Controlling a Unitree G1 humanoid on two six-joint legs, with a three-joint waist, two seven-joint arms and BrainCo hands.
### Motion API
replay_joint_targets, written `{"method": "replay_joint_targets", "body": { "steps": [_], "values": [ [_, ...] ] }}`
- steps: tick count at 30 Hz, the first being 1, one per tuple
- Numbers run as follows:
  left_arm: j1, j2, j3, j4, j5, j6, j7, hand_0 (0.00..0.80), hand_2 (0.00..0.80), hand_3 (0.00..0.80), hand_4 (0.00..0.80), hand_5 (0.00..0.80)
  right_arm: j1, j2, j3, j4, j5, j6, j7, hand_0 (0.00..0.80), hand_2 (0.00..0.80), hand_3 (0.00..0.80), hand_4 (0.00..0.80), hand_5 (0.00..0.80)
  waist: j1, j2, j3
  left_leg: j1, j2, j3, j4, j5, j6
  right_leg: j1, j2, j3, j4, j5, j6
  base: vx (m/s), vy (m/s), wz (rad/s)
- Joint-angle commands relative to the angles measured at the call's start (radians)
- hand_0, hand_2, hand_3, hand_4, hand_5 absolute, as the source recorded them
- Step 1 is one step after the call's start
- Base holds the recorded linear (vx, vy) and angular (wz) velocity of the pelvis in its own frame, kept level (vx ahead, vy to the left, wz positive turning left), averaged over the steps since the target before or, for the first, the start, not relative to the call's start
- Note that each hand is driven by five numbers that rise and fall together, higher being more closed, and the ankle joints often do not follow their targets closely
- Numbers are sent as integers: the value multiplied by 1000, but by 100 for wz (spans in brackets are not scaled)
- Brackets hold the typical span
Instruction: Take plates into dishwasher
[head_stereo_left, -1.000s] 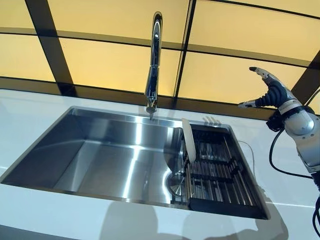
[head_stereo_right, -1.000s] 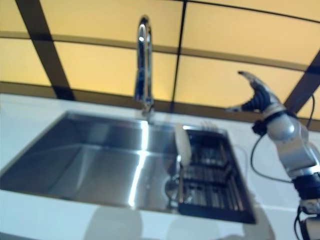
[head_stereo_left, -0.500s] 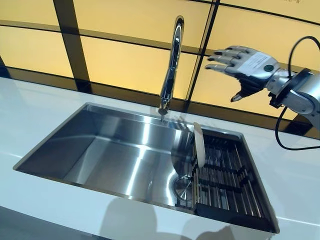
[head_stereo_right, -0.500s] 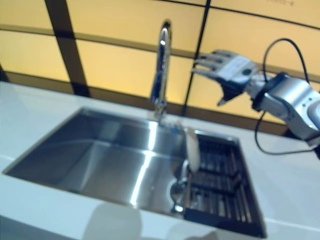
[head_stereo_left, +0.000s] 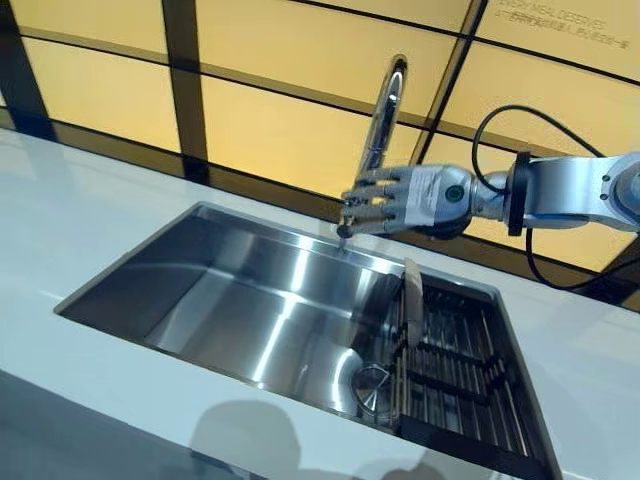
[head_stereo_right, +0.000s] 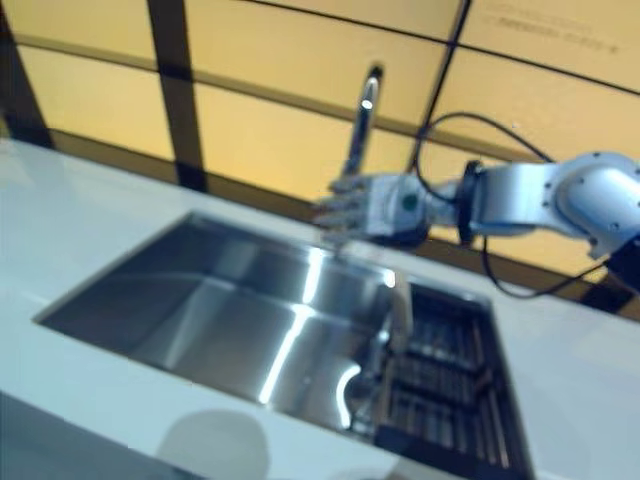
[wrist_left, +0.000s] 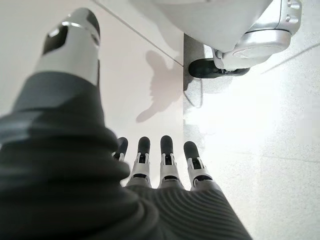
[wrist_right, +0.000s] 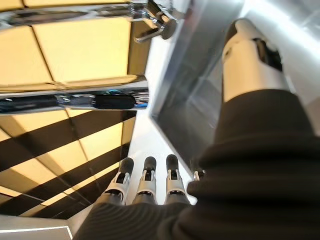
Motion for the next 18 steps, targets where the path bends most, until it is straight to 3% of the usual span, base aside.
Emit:
{"method": "replay_joint_targets", "body": {
  "steps": [1,11,18],
  "values": [
    [-2,51,-18,-45,-29,-31,-5,0,0,0,0,0,-103,-6,87,56,70,-6,8,0,0,0,0,0,37,-15,-27,31,21,81,50,-82,-17,-57,-2,-40,36,37,37,15,-34,7],
    [0,37,-6,-25,-31,-36,-3,0,0,0,0,0,70,69,22,191,48,-108,32,0,0,0,0,0,82,-5,-1,-11,32,69,107,-84,-33,-16,3,-72,30,7,11,7,-32,11],
    [16,37,9,-27,-22,-45,-5,0,0,0,0,0,157,70,-13,246,17,-135,40,0,0,0,0,0,98,-3,6,-23,38,61,114,-75,-40,4,11,-84,18,0,3,16,-11,3]
  ]
}}
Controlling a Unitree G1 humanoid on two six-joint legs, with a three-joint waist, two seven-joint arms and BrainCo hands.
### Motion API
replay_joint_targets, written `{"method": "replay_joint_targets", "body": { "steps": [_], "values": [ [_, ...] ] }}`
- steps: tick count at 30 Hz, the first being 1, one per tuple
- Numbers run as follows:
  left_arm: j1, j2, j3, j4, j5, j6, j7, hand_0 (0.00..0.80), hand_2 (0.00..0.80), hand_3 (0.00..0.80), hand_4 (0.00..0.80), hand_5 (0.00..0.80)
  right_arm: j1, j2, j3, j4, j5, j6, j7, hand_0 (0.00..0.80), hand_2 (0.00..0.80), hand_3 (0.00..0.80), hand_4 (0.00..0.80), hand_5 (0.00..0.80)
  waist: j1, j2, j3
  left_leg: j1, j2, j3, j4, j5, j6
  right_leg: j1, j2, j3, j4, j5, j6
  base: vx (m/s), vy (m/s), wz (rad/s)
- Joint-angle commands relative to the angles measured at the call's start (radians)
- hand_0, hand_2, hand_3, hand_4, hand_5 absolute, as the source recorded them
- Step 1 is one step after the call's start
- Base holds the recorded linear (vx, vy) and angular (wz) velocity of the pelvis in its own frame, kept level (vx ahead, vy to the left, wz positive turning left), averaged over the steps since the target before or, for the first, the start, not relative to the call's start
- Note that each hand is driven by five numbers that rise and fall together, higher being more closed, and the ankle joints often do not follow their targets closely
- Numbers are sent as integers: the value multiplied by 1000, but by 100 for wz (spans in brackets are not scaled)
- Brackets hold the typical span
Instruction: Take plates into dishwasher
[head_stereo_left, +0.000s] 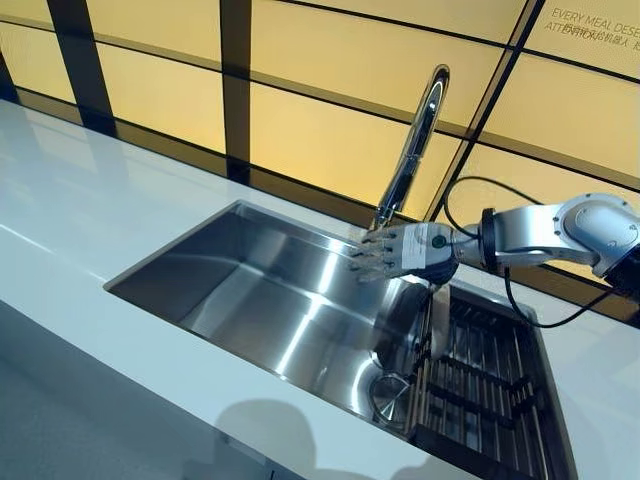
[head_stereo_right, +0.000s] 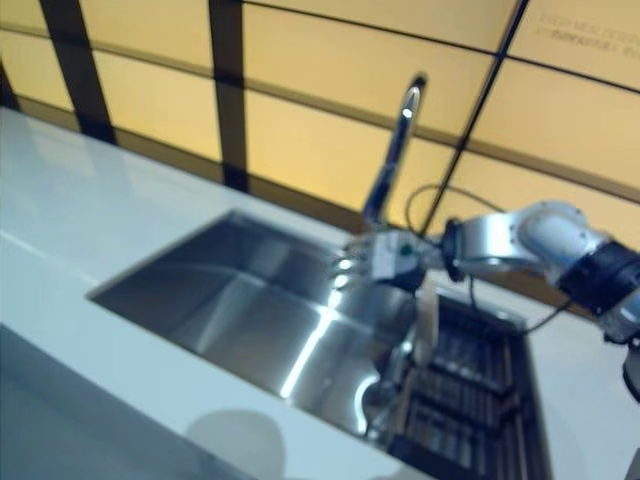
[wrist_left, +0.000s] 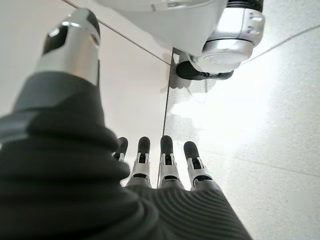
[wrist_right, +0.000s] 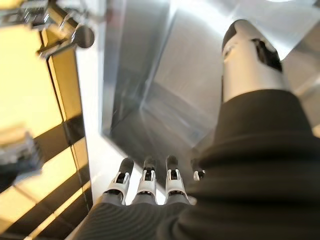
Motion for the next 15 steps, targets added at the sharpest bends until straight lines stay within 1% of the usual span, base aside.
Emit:
{"method": "replay_joint_targets", "body": {
  "steps": [1,7,8,9,11,12,15],
  "values": [
    [-37,29,7,-7,-20,-37,0,0,0,0,0,0,-37,-32,-18,45,-8,4,-7,0,0,0,0,0,48,-25,-5,-1,35,61,84,-72,-30,-14,6,-35,17,11,15,12,-17,4],
    [-25,26,19,-2,-20,-41,3,0,0,0,0,0,-3,-65,-35,57,-64,18,-36,0,0,0,0,0,42,-26,-2,-8,40,68,80,-63,-32,-10,11,-36,14,6,12,6,-5,10],
    [-21,25,24,0,-20,-42,4,0,0,0,0,0,7,-81,-45,49,-96,46,-68,0,0,0,0,0,38,-26,-3,-7,41,71,76,-61,-32,-9,12,-35,14,4,11,7,2,8],
    [-20,24,25,0,-20,-42,5,0,0,0,0,0,9,-83,-48,48,-102,51,-75,0,0,0,0,0,37,-27,-3,-7,42,72,75,-61,-32,-8,12,-34,14,4,11,14,9,6],
    [-16,18,28,12,-22,-51,10,0,0,0,0,0,17,-97,-72,49,-140,87,-130,0,0,0,0,0,26,-27,-7,-5,42,78,70,-58,-31,-8,12,-28,16,1,12,8,15,0],
    [-13,16,31,14,-25,-55,9,0,0,0,0,0,17,-108,-83,55,-162,93,-167,0,0,0,0,0,22,-26,-10,-2,42,81,66,-58,-31,-7,12,-26,16,0,12,0,0,0],
    [-9,11,32,9,-26,-56,9,0,0,0,0,0,27,-119,-109,56,-179,99,-198,0,0,0,0,0,17,-24,-14,-2,41,84,65,-58,-29,-6,11,-23,15,-2,13,9,37,-2]
  ]
}}
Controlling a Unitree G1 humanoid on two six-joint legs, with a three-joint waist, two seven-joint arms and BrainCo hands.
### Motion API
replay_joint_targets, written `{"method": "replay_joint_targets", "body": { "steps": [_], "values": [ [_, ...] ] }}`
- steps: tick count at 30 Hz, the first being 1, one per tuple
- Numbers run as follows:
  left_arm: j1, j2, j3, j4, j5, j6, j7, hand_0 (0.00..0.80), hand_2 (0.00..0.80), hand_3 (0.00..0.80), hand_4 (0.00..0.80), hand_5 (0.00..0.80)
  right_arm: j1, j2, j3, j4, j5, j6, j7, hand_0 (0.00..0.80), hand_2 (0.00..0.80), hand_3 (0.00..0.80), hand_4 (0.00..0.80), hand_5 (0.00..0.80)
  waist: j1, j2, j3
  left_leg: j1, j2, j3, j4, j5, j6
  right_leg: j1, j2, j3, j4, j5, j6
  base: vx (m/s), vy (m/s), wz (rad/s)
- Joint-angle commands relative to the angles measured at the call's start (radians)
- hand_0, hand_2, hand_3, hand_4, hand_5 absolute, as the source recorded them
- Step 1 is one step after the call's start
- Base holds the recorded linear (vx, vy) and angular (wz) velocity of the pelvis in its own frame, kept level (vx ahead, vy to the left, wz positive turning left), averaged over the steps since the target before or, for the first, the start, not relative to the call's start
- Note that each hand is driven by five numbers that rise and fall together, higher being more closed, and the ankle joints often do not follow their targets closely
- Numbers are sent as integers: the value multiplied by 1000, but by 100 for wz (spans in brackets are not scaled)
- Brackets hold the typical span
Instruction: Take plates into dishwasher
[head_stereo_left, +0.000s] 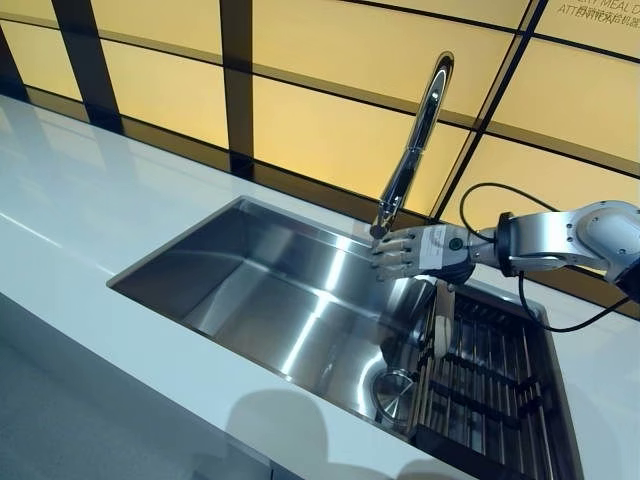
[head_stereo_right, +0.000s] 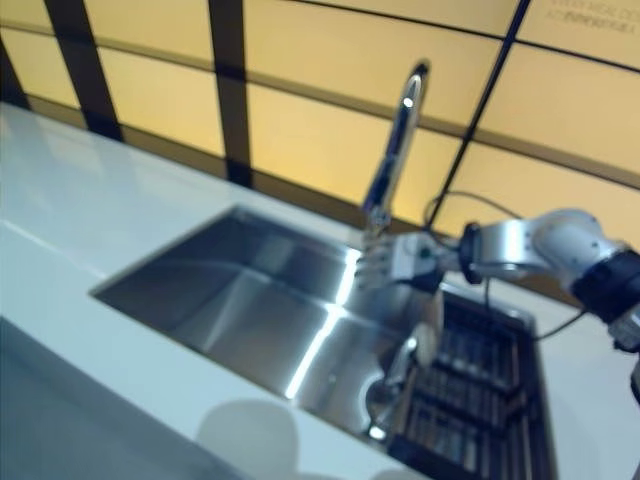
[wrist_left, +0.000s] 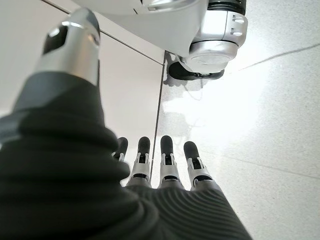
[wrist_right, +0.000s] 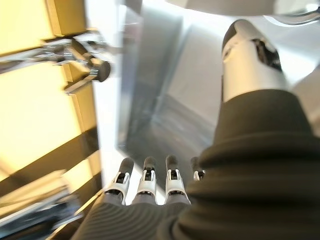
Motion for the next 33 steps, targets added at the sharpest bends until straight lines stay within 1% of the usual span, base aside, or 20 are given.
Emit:
{"method": "replay_joint_targets", "body": {
  "steps": [1,5,11,16,21,27,33],
  "values": [
    [-16,13,28,5,-29,-36,9,0,0,0,0,0,-31,-61,-16,6,-9,61,-71,0,0,0,0,0,23,-32,-22,8,25,75,57,-64,-22,-5,4,0,15,6,22,13,44,-2],
    [-11,10,22,-8,-33,-33,7,0,0,0,0,0,-20,-71,-40,-12,-9,51,-69,0,0,0,0,0,23,-29,-24,7,22,76,60,-64,-19,-1,4,6,11,6,23,7,18,-1],
    [-14,6,17,10,-38,-36,14,0,0,0,0,0,-27,-62,-44,-45,-6,61,-69,0,0,0,0,0,26,-32,-23,7,21,79,61,-63,-17,3,8,11,6,7,23,0,0,0],
    [-7,3,20,6,-44,-28,18,0,0,0,0,0,-52,-71,-29,-70,15,64,-33,0,0,0,0,0,25,-33,-27,3,21,79,61,-61,-20,4,9,14,4,6,23,0,0,0],
    [-6,-1,28,12,-45,-31,18,0,0,0,0,0,-48,-80,-24,-84,23,46,-1,0,0,0,0,0,23,-35,-30,1,20,82,67,-63,-20,6,8,14,6,3,22,0,0,0],
    [-8,0,33,5,-44,-33,18,0,0,0,0,0,-4,-95,-26,-97,53,22,48,0,0,0,0,0,24,-36,-26,-1,18,82,76,-66,-15,13,7,14,11,-2,18,0,0,0],
    [-5,7,38,6,-40,-32,16,0,0,0,0,0,51,-116,-42,-92,67,31,60,0,0,0,0,0,22,-36,-18,-1,18,80,80,-66,-12,16,5,15,16,-4,17,0,0,0]
  ]
}}
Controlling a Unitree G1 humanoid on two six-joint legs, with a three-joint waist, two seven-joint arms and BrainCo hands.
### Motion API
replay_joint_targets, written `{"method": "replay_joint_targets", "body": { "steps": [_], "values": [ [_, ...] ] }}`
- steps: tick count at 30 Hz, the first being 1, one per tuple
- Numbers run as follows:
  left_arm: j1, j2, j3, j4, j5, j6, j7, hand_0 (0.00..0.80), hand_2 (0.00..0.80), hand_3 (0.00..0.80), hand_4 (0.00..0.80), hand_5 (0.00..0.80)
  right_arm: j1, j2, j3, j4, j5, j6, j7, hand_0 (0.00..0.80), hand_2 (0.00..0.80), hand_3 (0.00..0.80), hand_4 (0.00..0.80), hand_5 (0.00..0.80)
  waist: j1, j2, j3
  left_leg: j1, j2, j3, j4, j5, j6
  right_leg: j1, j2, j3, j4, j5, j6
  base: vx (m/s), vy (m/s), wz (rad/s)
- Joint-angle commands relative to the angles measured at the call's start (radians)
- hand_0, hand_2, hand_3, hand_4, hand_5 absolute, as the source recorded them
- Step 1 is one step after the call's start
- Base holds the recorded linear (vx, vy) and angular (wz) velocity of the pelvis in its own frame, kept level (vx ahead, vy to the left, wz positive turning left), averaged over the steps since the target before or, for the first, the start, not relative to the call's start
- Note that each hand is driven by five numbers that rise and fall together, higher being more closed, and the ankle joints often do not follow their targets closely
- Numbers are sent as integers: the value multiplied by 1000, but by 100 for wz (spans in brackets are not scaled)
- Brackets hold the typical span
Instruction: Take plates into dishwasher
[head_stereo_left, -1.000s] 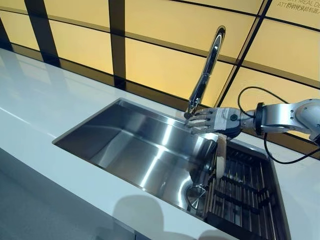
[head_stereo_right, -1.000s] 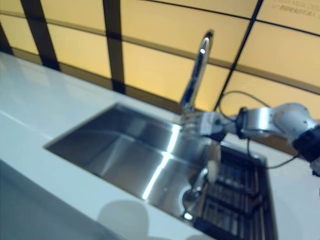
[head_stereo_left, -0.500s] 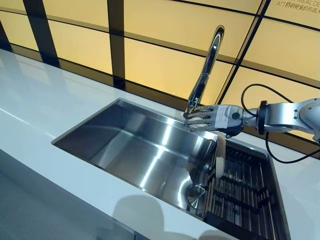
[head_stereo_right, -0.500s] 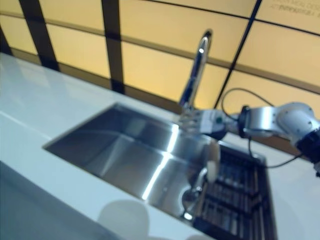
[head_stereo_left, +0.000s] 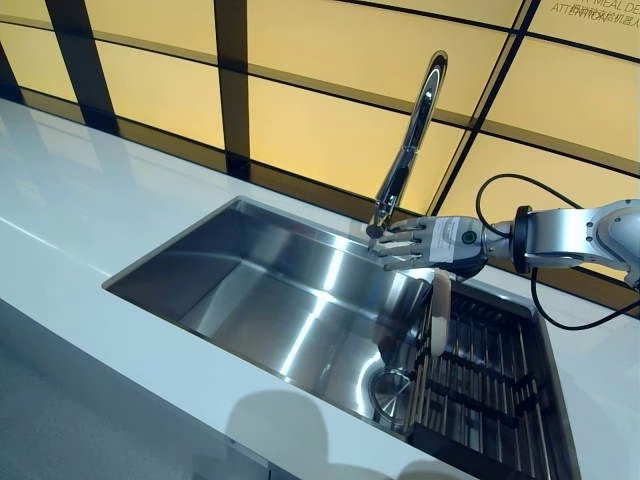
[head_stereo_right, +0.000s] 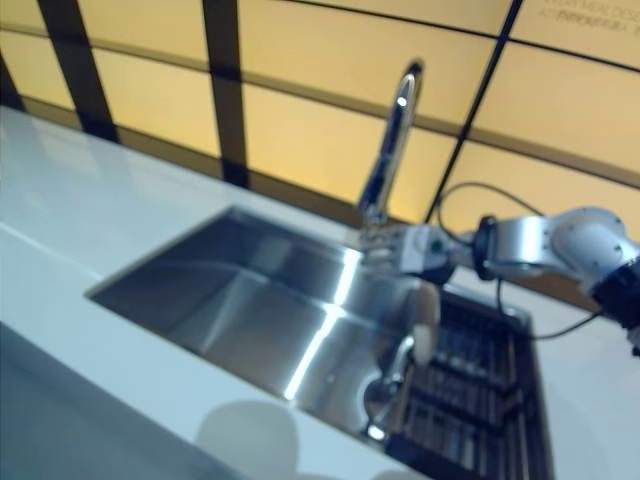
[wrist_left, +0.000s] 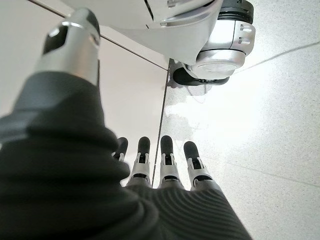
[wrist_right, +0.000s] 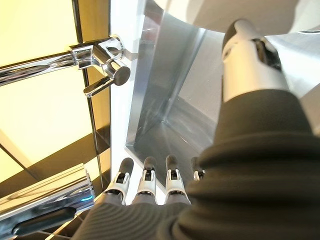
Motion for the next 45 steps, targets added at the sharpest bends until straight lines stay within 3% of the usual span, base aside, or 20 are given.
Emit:
{"method": "replay_joint_targets", "body": {
  "steps": [1,30,45],
  "values": [
    [-17,32,40,11,-22,-26,9,0,0,0,0,0,12,-91,-4,-13,55,26,-11,0,0,0,0,0,19,-39,-16,-1,15,57,75,-65,-11,15,0,10,17,-2,18,0,0,0],
    [-21,45,25,-25,-8,-23,-7,0,0,0,0,0,228,-52,-169,61,-8,25,-45,0,0,0,0,0,11,-5,19,-30,14,63,105,-61,-9,1,-5,15,30,0,16,0,-1,0],
    [-29,61,-2,-43,6,-22,-13,0,0,0,0,0,237,-21,-163,60,5,51,-24,0,0,0,0,0,27,-11,48,-57,14,54,128,-58,-7,-13,-2,11,42,3,12,5,-6,0]
  ]
}}
